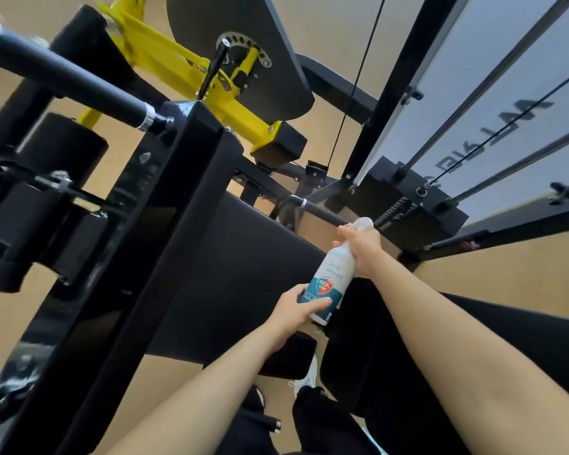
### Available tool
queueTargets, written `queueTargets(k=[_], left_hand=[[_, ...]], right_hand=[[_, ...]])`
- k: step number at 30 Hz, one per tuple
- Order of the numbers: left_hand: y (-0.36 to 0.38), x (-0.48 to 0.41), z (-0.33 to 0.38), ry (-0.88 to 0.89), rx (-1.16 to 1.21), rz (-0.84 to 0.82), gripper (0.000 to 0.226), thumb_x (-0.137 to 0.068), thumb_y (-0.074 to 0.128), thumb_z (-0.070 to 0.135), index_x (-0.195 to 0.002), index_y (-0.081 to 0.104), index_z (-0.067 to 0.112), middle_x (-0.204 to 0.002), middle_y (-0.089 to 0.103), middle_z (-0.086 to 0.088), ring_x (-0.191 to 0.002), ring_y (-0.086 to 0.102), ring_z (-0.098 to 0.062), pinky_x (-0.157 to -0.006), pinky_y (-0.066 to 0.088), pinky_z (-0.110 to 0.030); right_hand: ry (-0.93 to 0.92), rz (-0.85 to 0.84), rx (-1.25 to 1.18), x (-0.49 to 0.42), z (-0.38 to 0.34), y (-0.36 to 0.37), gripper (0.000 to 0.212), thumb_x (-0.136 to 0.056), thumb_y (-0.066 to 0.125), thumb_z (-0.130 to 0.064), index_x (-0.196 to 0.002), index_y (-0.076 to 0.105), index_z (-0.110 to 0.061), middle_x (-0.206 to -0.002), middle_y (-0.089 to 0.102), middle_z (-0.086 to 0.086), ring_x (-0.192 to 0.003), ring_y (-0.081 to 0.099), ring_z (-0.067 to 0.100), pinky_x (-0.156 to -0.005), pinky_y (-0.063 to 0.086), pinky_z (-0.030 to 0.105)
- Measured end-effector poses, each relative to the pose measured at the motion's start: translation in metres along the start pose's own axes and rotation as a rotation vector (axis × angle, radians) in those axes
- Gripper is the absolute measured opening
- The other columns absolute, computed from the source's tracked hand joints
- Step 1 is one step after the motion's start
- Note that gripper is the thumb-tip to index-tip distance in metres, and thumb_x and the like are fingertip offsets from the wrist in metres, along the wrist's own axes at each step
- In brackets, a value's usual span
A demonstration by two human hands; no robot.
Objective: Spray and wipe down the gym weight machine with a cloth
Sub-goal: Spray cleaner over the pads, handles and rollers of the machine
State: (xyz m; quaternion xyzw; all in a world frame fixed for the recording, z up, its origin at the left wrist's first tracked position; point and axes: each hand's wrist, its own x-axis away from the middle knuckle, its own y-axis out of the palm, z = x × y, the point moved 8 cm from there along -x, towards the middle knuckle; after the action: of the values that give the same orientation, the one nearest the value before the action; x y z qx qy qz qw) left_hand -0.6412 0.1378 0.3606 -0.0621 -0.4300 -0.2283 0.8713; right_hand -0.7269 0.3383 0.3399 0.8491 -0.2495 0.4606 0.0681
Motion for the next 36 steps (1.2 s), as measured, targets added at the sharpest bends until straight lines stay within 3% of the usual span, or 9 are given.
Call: queueTargets(k=[2, 6, 10, 15, 22, 25, 29, 33, 36], left_hand=[[0.004, -0.007, 0.001, -0.005, 0.012, -0.014, 0.051, -0.088, 0.078, 0.04, -0.132, 0.057, 0.024, -0.126, 0.066, 0.0, -0.115, 0.067, -0.019, -0.102, 0.056, -0.043], [0.013, -0.013, -0.01, -0.034, 0.053, -0.029, 0.051, -0.086, 0.081, 0.039, -0.131, 0.059, 0.026, -0.125, 0.067, -0.001, -0.114, 0.069, -0.019, -0.1, 0.058, -0.046], [0.015, -0.012, -0.019, -0.056, 0.065, -0.023, 0.049, -0.087, 0.081, 0.036, -0.13, 0.058, 0.028, -0.125, 0.066, 0.0, -0.113, 0.069, -0.018, -0.098, 0.059, -0.044], [0.01, -0.009, -0.019, -0.051, 0.026, -0.05, 0.053, -0.088, 0.079, 0.034, -0.135, 0.056, 0.025, -0.128, 0.064, 0.001, -0.115, 0.067, -0.017, -0.095, 0.06, -0.037], [0.01, 0.015, -0.03, -0.061, -0.042, -0.108, 0.053, -0.088, 0.08, 0.031, -0.135, 0.056, 0.022, -0.127, 0.065, 0.0, -0.113, 0.069, -0.016, -0.084, 0.06, -0.024], [0.008, 0.031, -0.042, -0.061, -0.074, -0.106, 0.053, -0.086, 0.081, 0.031, -0.132, 0.056, 0.023, -0.125, 0.066, 0.001, -0.112, 0.069, -0.015, -0.085, 0.06, -0.025], [-0.005, 0.058, -0.072, -0.082, -0.114, -0.073, 0.053, -0.08, 0.085, 0.031, -0.126, 0.059, 0.024, -0.122, 0.069, -0.001, -0.113, 0.069, -0.017, -0.092, 0.06, -0.032], [-0.026, 0.095, -0.118, -0.134, -0.067, -0.033, 0.055, -0.068, 0.081, 0.028, -0.12, 0.064, 0.021, -0.117, 0.073, -0.006, -0.108, 0.072, -0.023, -0.094, 0.061, -0.045], [-0.042, 0.127, -0.152, -0.162, 0.0, -0.047, 0.06, -0.063, 0.076, 0.026, -0.121, 0.065, 0.015, -0.115, 0.074, -0.012, -0.104, 0.074, -0.028, -0.09, 0.06, -0.044]], right_hand=[[0.019, 0.026, 0.039, -0.007, -0.002, -0.003, 0.028, -0.092, 0.074, -0.012, -0.117, 0.061, -0.012, -0.107, 0.068, 0.016, -0.077, 0.074, 0.023, -0.061, 0.064, 0.035], [0.011, 0.078, 0.193, -0.016, 0.002, -0.005, 0.037, -0.087, 0.081, -0.021, -0.115, 0.06, -0.01, -0.1, 0.071, 0.015, -0.081, 0.073, 0.024, -0.079, 0.064, 0.044], [-0.02, 0.092, 0.278, -0.015, 0.006, -0.006, 0.037, -0.084, 0.085, -0.027, -0.109, 0.063, -0.012, -0.099, 0.071, 0.011, -0.086, 0.073, 0.023, -0.079, 0.064, 0.042], [-0.033, 0.09, 0.188, -0.008, 0.016, -0.015, 0.031, -0.083, 0.086, -0.022, -0.104, 0.064, -0.016, -0.101, 0.069, 0.01, -0.086, 0.075, 0.023, -0.08, 0.065, 0.043], [0.046, 0.15, 0.114, 0.021, 0.036, -0.026, 0.042, -0.084, 0.085, -0.026, -0.113, 0.058, -0.014, -0.1, 0.071, 0.012, -0.079, 0.075, 0.022, -0.076, 0.065, 0.042], [-0.023, 0.046, 0.131, 0.044, 0.042, -0.019, 0.028, -0.087, 0.082, -0.026, -0.102, 0.06, -0.016, -0.1, 0.07, 0.01, -0.08, 0.075, 0.021, -0.075, 0.064, 0.04], [-0.072, -0.118, 0.138, 0.081, 0.067, 0.002, 0.023, -0.093, 0.075, -0.027, -0.107, 0.059, -0.021, -0.106, 0.069, 0.011, -0.081, 0.077, 0.02, -0.071, 0.064, 0.038], [-0.05, -0.355, 0.126, 0.125, 0.108, 0.034, 0.032, -0.1, 0.065, -0.021, -0.129, 0.051, -0.019, -0.129, 0.061, 0.011, -0.11, 0.069, 0.026, -0.101, 0.056, 0.052], [-0.061, -0.456, 0.122, 0.159, 0.14, 0.049, 0.031, -0.102, 0.062, -0.022, -0.131, 0.05, -0.022, -0.128, 0.059, 0.004, -0.117, 0.066, 0.028, -0.105, 0.053, 0.052]])
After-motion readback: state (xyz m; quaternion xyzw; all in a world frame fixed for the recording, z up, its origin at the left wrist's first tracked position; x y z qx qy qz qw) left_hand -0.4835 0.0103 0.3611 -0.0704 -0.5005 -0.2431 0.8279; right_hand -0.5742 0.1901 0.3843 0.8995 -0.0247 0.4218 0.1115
